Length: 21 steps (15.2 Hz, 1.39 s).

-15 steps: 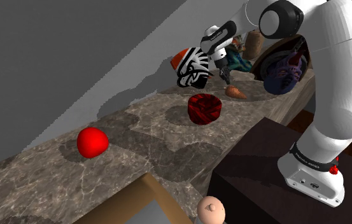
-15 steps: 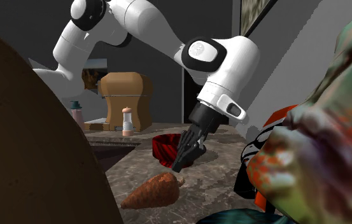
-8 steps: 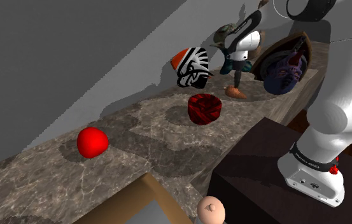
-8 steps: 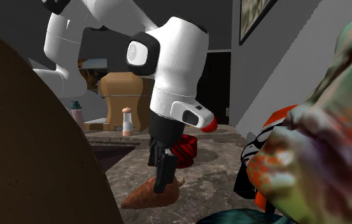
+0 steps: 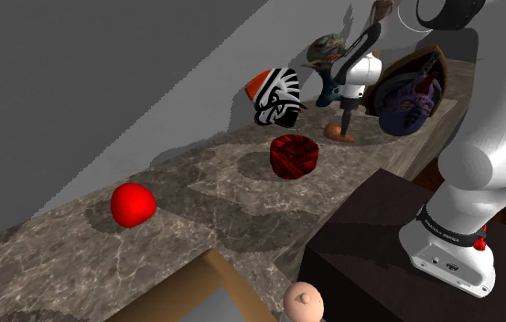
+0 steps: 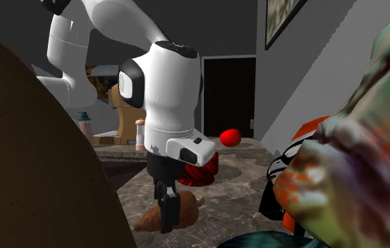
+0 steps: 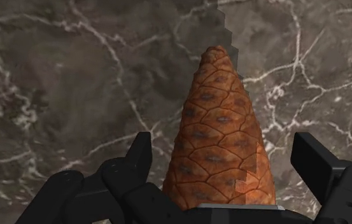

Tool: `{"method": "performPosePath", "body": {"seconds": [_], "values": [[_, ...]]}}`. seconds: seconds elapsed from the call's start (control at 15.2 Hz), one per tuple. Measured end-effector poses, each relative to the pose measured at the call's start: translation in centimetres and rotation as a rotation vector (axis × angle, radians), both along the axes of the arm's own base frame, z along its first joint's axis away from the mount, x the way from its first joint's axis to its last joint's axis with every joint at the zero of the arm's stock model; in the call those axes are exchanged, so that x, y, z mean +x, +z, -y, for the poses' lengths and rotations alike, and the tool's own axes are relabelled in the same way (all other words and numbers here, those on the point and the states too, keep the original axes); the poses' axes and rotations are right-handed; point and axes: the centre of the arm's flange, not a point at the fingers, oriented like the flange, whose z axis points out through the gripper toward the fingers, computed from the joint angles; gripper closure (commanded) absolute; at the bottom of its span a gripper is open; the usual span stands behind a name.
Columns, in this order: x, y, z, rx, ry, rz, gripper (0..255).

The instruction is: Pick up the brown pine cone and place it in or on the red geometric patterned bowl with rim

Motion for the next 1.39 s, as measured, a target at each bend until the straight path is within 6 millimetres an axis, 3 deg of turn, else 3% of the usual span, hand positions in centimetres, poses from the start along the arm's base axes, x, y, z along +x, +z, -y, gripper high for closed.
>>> {"method": "performPosePath", "body": {"seconds": [0.46, 0.53, 1.19, 1.39], "values": [[-0.2, -0.8, -0.2, 0.0, 0.0, 0.001, 0], [-0.2, -0.8, -0.2, 0.0, 0.0, 0.001, 255], [-0.2, -0.7, -0.1, 0.0, 0.0, 0.001, 255], [-0.2, 0.4, -0.2, 0.0, 0.0, 0.001, 255]]}}
